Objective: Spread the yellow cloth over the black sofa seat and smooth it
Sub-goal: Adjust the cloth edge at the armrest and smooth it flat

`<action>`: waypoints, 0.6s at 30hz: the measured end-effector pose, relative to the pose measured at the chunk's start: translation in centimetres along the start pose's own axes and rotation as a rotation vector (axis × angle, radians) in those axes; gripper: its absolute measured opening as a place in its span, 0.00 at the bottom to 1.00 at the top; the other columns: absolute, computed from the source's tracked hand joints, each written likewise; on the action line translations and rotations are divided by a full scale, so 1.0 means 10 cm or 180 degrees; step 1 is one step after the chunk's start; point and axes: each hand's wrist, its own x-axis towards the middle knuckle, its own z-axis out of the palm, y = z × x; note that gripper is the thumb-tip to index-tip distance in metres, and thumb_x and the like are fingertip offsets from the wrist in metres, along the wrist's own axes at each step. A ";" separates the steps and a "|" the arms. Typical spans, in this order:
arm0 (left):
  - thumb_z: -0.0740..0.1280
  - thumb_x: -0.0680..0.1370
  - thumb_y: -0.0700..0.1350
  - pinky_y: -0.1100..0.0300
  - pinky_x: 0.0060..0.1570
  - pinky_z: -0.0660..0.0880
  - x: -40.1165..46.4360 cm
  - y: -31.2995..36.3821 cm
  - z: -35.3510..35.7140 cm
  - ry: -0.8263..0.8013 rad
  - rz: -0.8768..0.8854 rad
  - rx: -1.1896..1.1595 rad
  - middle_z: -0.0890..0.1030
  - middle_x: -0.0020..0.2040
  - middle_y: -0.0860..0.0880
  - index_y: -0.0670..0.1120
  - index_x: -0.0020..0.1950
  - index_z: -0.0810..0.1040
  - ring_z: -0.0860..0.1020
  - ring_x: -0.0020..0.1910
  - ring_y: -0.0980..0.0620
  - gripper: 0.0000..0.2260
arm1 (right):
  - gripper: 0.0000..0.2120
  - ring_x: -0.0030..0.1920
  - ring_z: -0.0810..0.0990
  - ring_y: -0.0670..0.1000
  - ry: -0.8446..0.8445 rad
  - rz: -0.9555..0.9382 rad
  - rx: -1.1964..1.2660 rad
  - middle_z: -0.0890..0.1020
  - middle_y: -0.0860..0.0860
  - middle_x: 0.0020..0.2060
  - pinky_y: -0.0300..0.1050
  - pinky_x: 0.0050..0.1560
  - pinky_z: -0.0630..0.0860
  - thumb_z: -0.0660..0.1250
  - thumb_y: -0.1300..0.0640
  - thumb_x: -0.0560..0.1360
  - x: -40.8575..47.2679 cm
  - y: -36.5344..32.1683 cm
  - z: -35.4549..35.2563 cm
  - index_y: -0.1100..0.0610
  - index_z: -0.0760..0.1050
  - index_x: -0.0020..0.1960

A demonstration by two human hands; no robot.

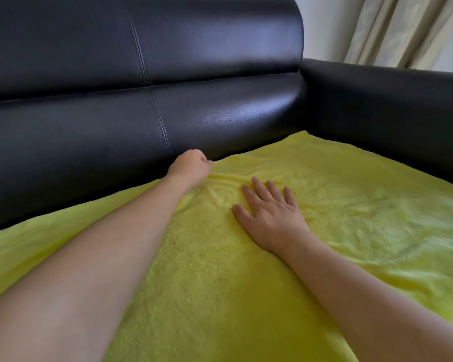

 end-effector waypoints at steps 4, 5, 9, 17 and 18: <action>0.61 0.75 0.41 0.52 0.49 0.76 0.06 0.11 0.14 -0.0162 0.0082 0.0559 0.81 0.50 0.45 0.44 0.45 0.76 0.78 0.49 0.42 0.05 | 0.32 0.78 0.40 0.51 -0.0024 0.0006 0.0023 0.45 0.45 0.79 0.56 0.76 0.36 0.42 0.34 0.78 0.01 -0.01 0.01 0.44 0.48 0.79; 0.61 0.75 0.39 0.53 0.46 0.75 0.09 0.15 0.13 -0.0080 0.0107 0.0667 0.81 0.51 0.44 0.43 0.44 0.75 0.78 0.49 0.41 0.04 | 0.32 0.78 0.40 0.51 -0.0009 0.0007 0.0028 0.46 0.46 0.79 0.56 0.76 0.37 0.42 0.34 0.78 0.01 -0.01 0.01 0.45 0.48 0.79; 0.60 0.76 0.35 0.52 0.44 0.70 0.12 0.27 0.18 0.0407 0.0213 0.0934 0.75 0.57 0.42 0.41 0.54 0.74 0.77 0.55 0.38 0.08 | 0.32 0.78 0.40 0.51 -0.0008 0.0018 0.0042 0.45 0.47 0.79 0.56 0.76 0.37 0.42 0.35 0.78 0.01 0.00 0.02 0.45 0.47 0.79; 0.58 0.79 0.37 0.57 0.61 0.70 0.23 0.36 0.35 -0.0043 0.1127 -0.0041 0.77 0.64 0.49 0.47 0.63 0.78 0.74 0.63 0.46 0.16 | 0.35 0.77 0.36 0.50 0.0167 0.0326 0.0275 0.39 0.52 0.78 0.50 0.76 0.35 0.41 0.38 0.80 -0.03 0.00 0.03 0.56 0.39 0.79; 0.58 0.81 0.39 0.63 0.65 0.65 0.19 0.38 0.36 -0.0555 0.1208 -0.0230 0.75 0.68 0.50 0.48 0.68 0.76 0.71 0.68 0.50 0.17 | 0.34 0.77 0.36 0.50 0.0139 0.0340 0.0239 0.39 0.53 0.78 0.50 0.76 0.34 0.41 0.40 0.80 -0.02 -0.01 0.04 0.57 0.39 0.79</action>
